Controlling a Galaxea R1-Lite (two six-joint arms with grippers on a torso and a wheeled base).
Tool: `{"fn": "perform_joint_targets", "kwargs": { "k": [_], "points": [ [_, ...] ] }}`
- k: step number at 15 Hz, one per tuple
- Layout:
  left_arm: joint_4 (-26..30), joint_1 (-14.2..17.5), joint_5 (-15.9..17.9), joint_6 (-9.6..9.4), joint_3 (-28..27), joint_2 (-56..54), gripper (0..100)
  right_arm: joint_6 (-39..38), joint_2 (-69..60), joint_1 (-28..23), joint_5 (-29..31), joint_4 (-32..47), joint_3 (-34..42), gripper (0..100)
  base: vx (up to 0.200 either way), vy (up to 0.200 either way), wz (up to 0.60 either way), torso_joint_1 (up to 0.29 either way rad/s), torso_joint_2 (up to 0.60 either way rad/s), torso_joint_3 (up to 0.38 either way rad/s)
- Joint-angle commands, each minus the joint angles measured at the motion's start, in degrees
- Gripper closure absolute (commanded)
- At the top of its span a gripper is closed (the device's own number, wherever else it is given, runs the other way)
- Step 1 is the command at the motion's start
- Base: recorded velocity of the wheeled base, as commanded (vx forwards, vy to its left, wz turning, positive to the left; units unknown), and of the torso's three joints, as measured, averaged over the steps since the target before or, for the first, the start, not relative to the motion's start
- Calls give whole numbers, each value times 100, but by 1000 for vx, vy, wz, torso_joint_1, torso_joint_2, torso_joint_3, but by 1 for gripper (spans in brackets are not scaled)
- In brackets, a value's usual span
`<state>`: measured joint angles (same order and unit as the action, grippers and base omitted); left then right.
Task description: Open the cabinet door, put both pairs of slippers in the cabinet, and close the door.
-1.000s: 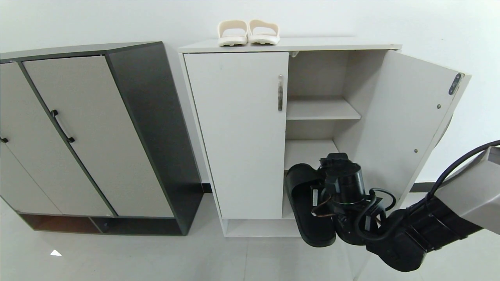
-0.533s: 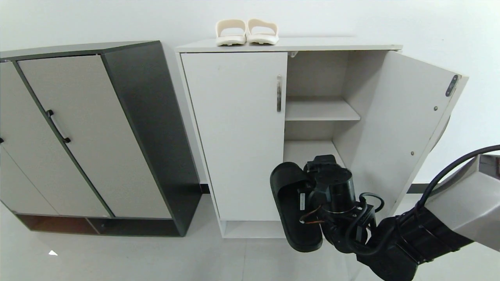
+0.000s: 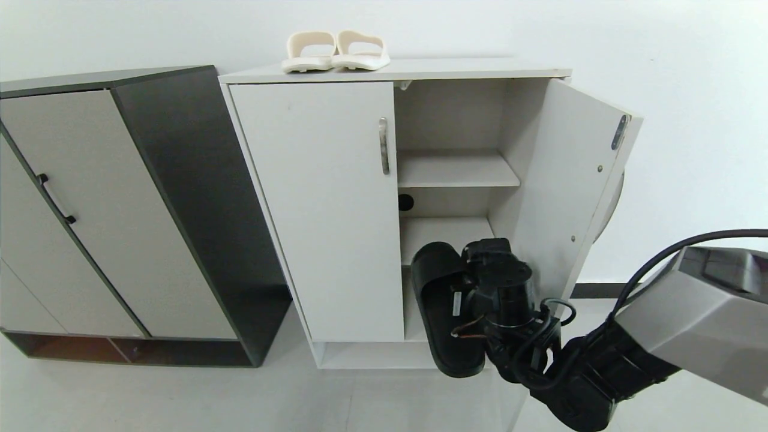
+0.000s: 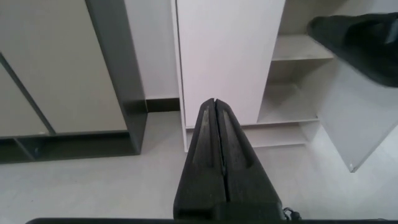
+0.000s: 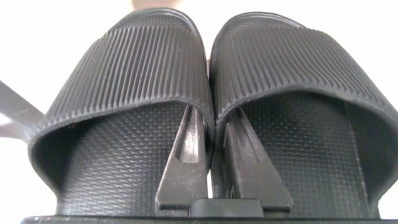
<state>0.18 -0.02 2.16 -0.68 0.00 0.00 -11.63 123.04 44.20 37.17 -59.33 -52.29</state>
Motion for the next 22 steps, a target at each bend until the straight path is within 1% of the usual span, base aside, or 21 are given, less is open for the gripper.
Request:
{"fn": "perform_joint_targets", "kwargs": {
  "k": [1, 3, 7, 10, 13, 15, 16, 22],
  "points": [
    [-1, 11, -14, 16, 0, 9, 100, 3, 493, -17, 10, -254, -133, 100, 0, 0, 0, 0, 0, 0],
    [-1, 11, -14, 16, 0, 9, 100, 29, 774, -26, 18, -711, -177, 100, 0, 0, 0, 0, 0, 0],
    [-1, 11, -22, 24, 0, 9, 100, 293, 976, -202, 36, -1045, -256, 100, 0, 0, 0, 0, 0, 0],
    [-9, 11, -22, 24, 0, 9, 100, 398, 1011, -404, 177, -1045, -265, 100, 0, 0, 0, 0, 0, 0],
    [-1, 11, -31, 33, 0, 9, 100, 416, 1047, -553, 177, -1019, -229, 100, 0, 0, 0, 0, 0, 0],
    [-9, 11, -40, 121, 0, 9, 100, 416, 1143, -703, 177, -1010, -256, 100, 0, 0, 0, 0, 0, 0],
    [-9, 11, -40, 121, 0, 9, 100, 416, 1161, -773, 177, -1010, -256, 100, 0, 0, 0, 0, 0, 0],
    [-9, 11, -40, 112, 0, 9, 100, 477, 1152, -887, 133, -1010, -361, 100, 0, 0, 0, 0, 0, 0]
  ]
}}
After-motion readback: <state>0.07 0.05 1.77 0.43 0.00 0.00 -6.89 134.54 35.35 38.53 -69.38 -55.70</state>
